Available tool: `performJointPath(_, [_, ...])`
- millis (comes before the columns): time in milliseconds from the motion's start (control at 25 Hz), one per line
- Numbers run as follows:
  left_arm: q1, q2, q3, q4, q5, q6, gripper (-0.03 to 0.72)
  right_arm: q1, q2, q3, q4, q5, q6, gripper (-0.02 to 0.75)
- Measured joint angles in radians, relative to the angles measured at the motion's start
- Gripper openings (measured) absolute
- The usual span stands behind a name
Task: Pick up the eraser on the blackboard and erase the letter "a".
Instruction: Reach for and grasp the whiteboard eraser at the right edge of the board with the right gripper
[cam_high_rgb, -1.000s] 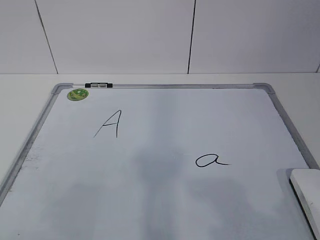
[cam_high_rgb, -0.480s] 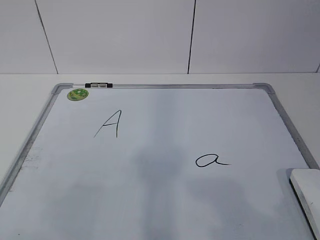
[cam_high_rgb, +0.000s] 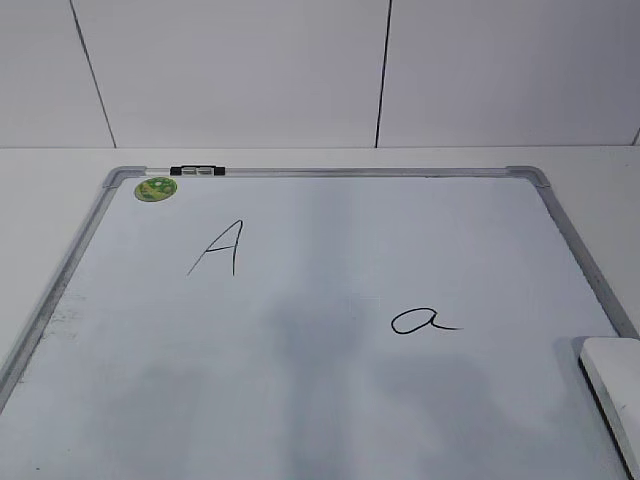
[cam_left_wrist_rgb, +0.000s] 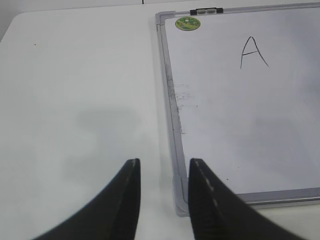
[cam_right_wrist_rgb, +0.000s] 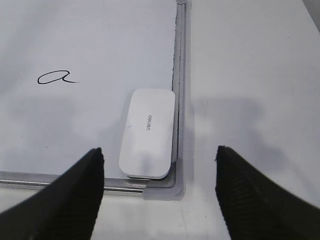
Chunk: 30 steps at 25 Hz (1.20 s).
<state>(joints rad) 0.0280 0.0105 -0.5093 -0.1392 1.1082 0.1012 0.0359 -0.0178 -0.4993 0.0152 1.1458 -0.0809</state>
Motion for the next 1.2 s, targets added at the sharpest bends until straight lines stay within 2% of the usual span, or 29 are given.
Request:
performJointPath(600, [0.0,0.0,0.0,0.0,0.0,0.0,0.245,0.0,0.0,0.0,0.002,0.0,0.0,0.558])
performJointPath(840, [0.0,0.0,0.0,0.0,0.0,0.0,0.245,0.0,0.011,-0.08,0.009,0.0,0.0,0.558])
performJointPath(1200, [0.0,0.0,0.0,0.0,0.0,0.0,0.245,0.0,0.288,-0.256,0.014,0.037,0.0,0.558])
